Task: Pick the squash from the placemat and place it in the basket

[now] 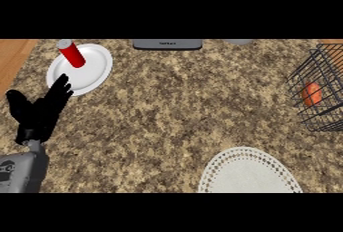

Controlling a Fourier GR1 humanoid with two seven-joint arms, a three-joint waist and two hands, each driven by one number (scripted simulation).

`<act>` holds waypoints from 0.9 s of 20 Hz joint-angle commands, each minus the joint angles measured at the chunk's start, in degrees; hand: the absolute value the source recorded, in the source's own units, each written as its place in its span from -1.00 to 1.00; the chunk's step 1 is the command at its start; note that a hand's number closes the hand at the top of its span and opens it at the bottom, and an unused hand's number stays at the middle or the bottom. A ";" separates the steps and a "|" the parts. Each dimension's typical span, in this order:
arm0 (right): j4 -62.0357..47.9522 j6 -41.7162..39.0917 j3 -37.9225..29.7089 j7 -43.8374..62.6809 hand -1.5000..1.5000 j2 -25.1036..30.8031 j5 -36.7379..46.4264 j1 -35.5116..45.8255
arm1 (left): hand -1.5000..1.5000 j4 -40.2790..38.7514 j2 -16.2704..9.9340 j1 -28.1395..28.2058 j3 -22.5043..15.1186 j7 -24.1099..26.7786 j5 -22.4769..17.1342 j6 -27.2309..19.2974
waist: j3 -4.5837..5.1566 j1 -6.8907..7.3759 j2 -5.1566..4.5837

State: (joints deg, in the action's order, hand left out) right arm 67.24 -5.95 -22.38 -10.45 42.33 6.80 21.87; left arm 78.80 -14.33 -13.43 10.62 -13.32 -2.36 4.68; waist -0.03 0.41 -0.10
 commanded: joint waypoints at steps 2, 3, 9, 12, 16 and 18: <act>-1.25 -1.02 -3.84 0.16 -1.00 -0.41 -3.98 1.17 | 0.00 2.24 1.06 0.59 -0.78 -1.50 0.73 -1.22 | 0.02 -0.36 0.14; -2.39 -1.24 -5.78 2.36 -1.00 -0.13 -6.24 2.37 | 0.00 1.54 -0.46 0.45 0.32 -1.14 0.36 -0.42 | 0.03 -0.38 0.15; -16.24 -5.05 -17.57 5.83 -1.00 6.52 -16.44 7.06 | 0.00 -0.18 -1.27 -0.10 1.13 0.09 -0.12 0.49 | -0.04 -0.33 -0.09; -27.29 -9.18 -20.18 1.49 -1.00 10.98 -17.52 7.42 | 0.00 0.08 0.75 -0.53 -0.75 0.36 1.35 -0.90 | -0.13 0.25 -0.42; -36.80 -21.48 -22.90 -0.49 -1.00 19.59 -19.93 4.54 | 0.00 1.08 0.67 1.42 -0.34 0.77 0.70 -0.28 | -0.20 0.42 -0.36; -40.08 -25.51 -23.34 -4.31 -1.00 22.85 -18.71 1.01 | 0.00 0.67 0.52 2.24 -0.06 1.69 0.30 0.42 | -0.29 0.31 -0.51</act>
State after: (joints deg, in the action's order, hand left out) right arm 35.10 -23.95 -43.66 -10.30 59.39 -11.48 25.92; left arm 79.61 -14.08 -12.66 10.52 -12.89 -1.98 4.76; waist -0.20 0.56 -0.42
